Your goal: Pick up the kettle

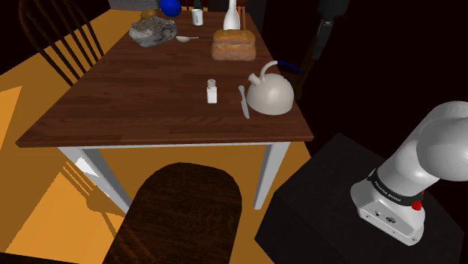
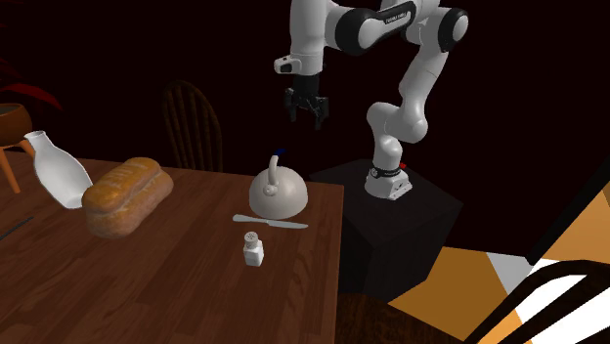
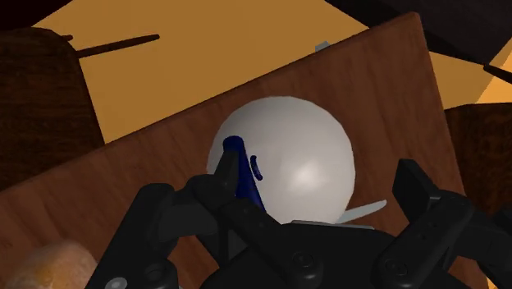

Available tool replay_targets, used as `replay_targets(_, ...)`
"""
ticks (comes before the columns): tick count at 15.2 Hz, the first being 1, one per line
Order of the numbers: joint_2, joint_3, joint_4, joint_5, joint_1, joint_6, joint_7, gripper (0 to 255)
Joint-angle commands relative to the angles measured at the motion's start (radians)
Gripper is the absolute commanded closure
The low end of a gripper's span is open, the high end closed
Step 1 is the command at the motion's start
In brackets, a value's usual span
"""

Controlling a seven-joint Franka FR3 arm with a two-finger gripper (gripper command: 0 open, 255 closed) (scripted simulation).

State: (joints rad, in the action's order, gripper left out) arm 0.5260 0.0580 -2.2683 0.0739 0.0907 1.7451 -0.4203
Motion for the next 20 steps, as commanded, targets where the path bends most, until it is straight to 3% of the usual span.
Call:
replay_targets(1, -0.065, 0.018, 0.029, 0.016, 0.020, 0.048, -0.095, 0)
replay_targets(8, -0.297, 0.040, 0.177, 0.034, 0.084, 0.171, -0.378, 0)
replay_targets(17, -0.313, 0.042, 0.091, 0.037, 0.082, 0.273, -0.371, 0)
replay_targets(18, -0.314, 0.041, 0.093, 0.037, 0.082, 0.273, -0.370, 255)
replay_targets(20, -0.314, 0.041, 0.093, 0.037, 0.082, 0.273, -0.370, 255)
